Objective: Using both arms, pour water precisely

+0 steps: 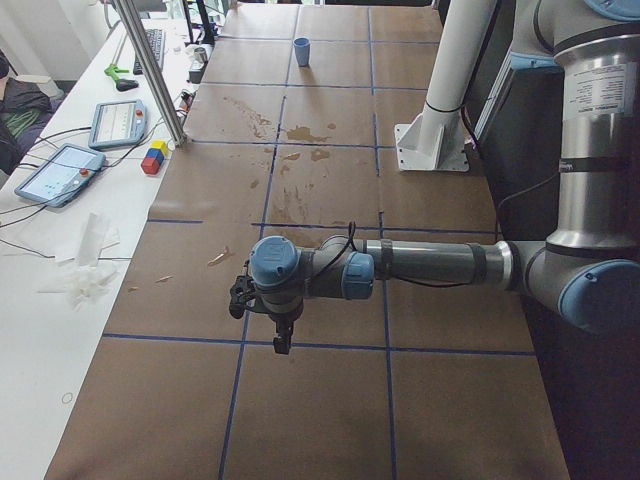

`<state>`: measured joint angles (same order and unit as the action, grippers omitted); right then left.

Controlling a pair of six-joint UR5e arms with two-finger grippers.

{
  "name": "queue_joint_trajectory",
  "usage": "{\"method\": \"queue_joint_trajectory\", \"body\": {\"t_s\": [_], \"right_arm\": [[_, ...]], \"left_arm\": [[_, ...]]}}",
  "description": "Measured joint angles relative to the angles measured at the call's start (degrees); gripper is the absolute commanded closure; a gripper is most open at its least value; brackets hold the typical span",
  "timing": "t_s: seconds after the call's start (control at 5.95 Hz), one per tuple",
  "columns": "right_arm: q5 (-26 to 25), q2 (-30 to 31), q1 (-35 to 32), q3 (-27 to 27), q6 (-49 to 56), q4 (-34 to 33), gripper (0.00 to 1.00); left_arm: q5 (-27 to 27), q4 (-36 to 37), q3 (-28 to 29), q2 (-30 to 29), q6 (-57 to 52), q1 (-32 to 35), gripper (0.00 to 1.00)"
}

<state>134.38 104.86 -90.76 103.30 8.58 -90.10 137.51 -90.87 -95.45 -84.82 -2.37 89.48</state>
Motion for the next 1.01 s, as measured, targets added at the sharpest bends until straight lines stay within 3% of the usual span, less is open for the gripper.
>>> {"method": "queue_joint_trajectory", "body": {"t_s": [1.01], "right_arm": [[0.1,-1.9,0.0,0.3,-0.3,0.9,0.0]], "left_arm": [[-0.1,0.0,0.0,0.2,0.0,0.0,0.0]]}}
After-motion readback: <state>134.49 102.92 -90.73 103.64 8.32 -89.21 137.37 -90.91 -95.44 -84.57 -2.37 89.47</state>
